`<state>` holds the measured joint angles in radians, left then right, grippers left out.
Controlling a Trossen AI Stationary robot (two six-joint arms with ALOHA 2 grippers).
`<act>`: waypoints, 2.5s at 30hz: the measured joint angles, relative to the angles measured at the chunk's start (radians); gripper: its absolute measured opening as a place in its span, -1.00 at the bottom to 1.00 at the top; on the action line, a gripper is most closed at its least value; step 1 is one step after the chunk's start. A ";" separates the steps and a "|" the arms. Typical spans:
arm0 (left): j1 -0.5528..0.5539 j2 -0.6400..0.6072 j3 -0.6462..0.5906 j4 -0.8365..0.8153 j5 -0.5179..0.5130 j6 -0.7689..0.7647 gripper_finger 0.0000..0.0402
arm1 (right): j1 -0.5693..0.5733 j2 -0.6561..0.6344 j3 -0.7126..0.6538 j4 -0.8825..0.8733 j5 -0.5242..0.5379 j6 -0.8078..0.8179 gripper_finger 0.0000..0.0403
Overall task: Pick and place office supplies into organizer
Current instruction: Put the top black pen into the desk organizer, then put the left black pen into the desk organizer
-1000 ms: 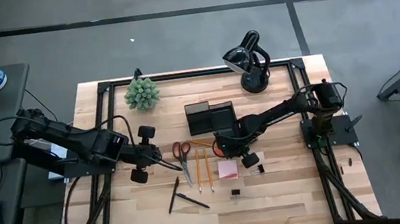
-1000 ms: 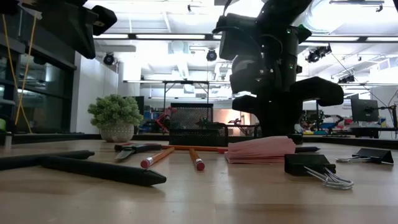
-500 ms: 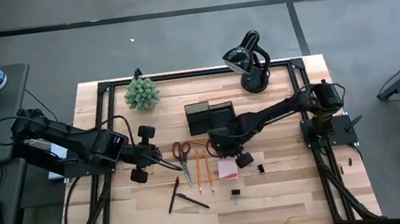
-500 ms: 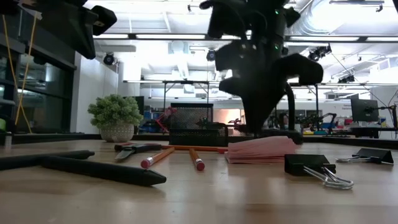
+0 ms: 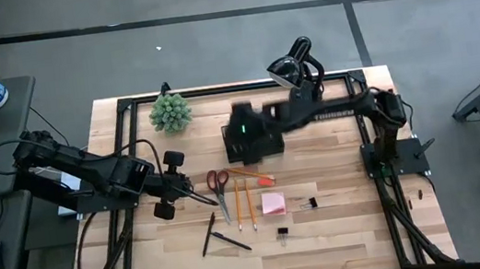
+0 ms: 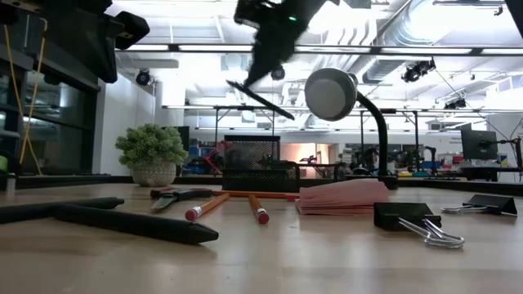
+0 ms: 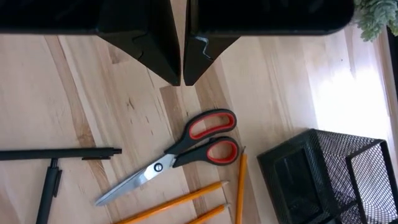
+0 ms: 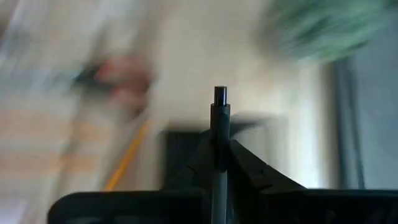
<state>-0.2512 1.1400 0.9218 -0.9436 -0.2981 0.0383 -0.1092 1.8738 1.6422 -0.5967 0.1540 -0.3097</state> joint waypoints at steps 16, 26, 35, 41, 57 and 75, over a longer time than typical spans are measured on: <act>0.000 0.000 0.000 0.002 -0.008 -0.002 -0.95 | -0.190 0.004 -0.262 0.646 -0.115 0.443 -0.91; 0.000 0.000 0.000 0.012 -0.009 -0.002 -0.95 | -0.178 0.004 -0.362 0.819 -0.135 0.487 -0.80; 0.000 0.000 0.000 0.028 -0.009 -0.002 -0.95 | -0.178 0.004 -0.363 0.814 -0.200 0.485 -0.53; 0.000 0.000 0.000 0.028 -0.009 -0.002 -0.95 | -0.178 0.000 -0.362 0.809 -0.196 0.485 -0.48; 0.000 0.000 0.000 0.035 0.026 0.008 -0.95 | -0.117 -0.050 -0.094 0.062 -0.333 0.154 -0.58; 0.000 0.000 0.000 0.143 0.099 0.036 -0.95 | 0.142 -0.047 -0.036 -0.275 -0.399 0.235 -0.63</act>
<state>-0.2508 1.1397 0.9222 -0.8008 -0.1989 0.0744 0.0324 1.8271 1.6066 -0.8715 -0.2448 -0.0752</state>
